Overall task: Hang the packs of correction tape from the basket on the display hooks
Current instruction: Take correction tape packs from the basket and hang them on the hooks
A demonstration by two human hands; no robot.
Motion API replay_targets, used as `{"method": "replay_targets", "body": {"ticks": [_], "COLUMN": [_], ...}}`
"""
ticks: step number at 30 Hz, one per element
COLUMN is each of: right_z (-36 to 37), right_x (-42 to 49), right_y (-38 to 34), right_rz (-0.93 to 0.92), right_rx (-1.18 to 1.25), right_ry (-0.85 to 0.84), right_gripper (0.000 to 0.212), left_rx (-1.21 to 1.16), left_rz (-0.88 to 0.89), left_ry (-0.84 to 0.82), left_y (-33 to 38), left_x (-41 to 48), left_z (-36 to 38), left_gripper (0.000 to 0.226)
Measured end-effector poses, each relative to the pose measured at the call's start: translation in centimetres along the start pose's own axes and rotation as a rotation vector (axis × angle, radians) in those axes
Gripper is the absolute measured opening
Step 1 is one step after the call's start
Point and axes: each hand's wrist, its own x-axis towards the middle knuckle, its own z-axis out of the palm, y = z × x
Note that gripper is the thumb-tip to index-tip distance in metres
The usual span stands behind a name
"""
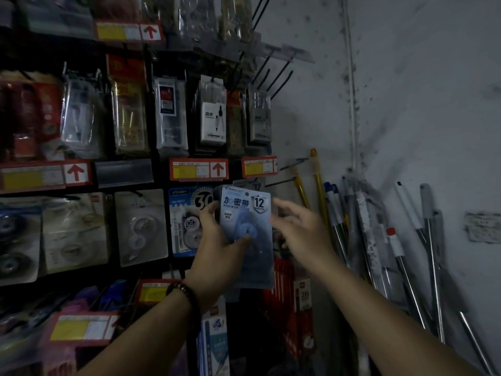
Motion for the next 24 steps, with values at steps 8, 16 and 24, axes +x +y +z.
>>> {"method": "replay_targets", "body": {"ticks": [8,16,24], "right_z": [0.2,0.5,0.5], "right_x": [1.0,2.7,4.2], "right_y": [0.9,1.7,1.6], "right_rz": [0.013,-0.107,-0.123], "right_rx": [0.075,-0.03,-0.04], "right_ry": [0.048,0.149,0.083], "right_gripper": [0.058,0.054,0.066], "left_rx": [0.075,0.261,0.226], "left_rz": [0.048,0.214,0.228], "left_ry": [0.037,0.159,0.23], "left_y": [-0.4,-1.6,-1.9], "left_x": [2.4,4.3,5.1], "left_z": [2.5,3.5,4.0], "left_gripper": [0.076,0.083,0.07]}}
